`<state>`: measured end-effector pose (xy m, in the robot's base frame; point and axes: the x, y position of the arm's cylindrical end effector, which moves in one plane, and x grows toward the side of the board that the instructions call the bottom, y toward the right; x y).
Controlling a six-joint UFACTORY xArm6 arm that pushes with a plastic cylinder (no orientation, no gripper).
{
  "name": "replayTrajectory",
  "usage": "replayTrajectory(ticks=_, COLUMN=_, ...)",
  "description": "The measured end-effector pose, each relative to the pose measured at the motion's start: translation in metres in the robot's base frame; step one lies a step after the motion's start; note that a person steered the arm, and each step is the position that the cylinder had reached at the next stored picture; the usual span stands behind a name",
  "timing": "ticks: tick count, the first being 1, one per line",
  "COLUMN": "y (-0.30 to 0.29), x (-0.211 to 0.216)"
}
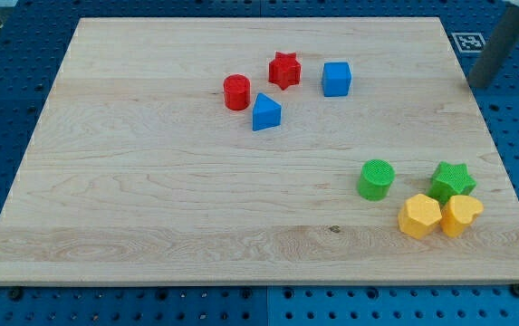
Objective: Move the cube to the center right side
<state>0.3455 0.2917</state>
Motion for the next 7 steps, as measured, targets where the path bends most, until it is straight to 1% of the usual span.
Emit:
replayTrajectory(ticks=1, y=-0.039, x=0.0)
replayTrajectory(ticks=3, y=-0.043, x=0.0)
replayTrajectory(ticks=4, y=-0.078, x=0.0)
replayTrajectory(ticks=5, y=-0.114, x=0.006)
replayTrajectory(ticks=6, y=-0.147, x=0.023)
replayTrajectory(ticks=7, y=-0.162, x=0.039)
